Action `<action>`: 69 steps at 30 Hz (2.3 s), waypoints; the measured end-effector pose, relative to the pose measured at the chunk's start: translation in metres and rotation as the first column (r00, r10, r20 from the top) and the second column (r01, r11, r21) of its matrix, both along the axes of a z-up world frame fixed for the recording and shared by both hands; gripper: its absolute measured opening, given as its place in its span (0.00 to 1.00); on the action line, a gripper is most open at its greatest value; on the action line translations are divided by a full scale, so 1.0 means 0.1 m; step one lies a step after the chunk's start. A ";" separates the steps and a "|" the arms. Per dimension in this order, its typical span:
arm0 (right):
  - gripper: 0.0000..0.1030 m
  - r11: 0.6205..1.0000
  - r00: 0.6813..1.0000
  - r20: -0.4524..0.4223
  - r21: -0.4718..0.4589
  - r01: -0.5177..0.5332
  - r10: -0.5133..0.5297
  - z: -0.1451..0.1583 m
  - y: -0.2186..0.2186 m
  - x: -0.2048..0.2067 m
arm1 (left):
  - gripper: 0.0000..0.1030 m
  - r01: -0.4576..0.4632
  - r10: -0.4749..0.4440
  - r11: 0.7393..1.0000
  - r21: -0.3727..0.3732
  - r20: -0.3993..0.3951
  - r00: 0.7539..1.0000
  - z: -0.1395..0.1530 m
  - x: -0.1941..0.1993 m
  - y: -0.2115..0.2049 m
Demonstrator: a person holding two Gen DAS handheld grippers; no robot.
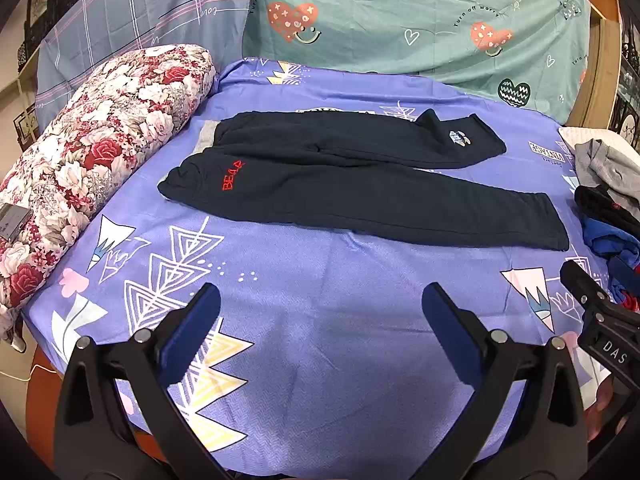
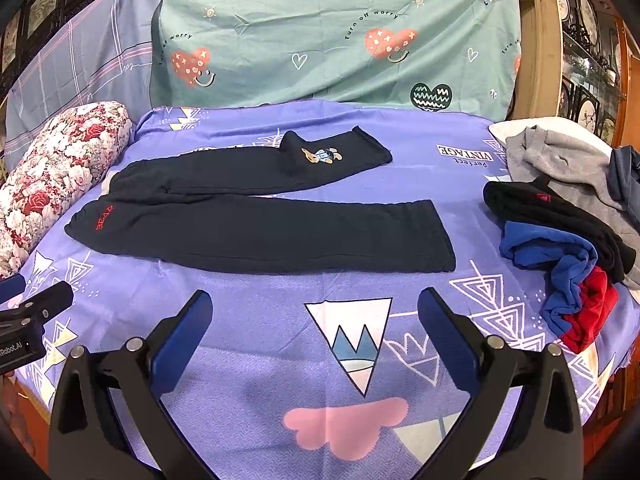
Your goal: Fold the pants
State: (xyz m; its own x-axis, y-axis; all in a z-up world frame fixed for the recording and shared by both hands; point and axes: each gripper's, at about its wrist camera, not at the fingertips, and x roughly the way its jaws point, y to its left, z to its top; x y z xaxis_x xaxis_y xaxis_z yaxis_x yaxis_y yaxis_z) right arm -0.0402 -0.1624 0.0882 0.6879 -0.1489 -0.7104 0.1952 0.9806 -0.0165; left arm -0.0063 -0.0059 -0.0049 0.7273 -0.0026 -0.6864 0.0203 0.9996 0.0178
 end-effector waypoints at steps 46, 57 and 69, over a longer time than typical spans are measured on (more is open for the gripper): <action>0.99 1.000 0.999 -0.033 -0.008 -0.013 0.012 -0.08 0.00 0.11 | 0.98 0.001 -0.002 1.000 -0.009 -0.018 1.000 -0.06 0.12 0.00; 0.99 0.999 0.997 -0.063 -0.005 0.037 -0.037 -0.15 -0.25 0.19 | 0.98 -0.008 -0.005 0.995 -0.100 -0.127 0.992 -0.23 0.55 0.43; 0.99 0.971 0.961 -0.173 0.061 0.231 -0.217 -0.34 -1.02 0.39 | 0.98 -0.255 0.121 0.911 -0.325 -0.380 0.917 -0.68 1.56 1.72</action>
State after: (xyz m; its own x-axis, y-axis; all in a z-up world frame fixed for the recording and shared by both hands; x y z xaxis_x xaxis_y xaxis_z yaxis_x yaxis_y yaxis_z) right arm -0.0013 -0.2642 0.0540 0.5169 -0.2242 -0.8262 0.4112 0.9115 0.0100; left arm 0.1495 0.1658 -0.0734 0.4567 -0.1858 -0.8700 -0.2304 0.9199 -0.3174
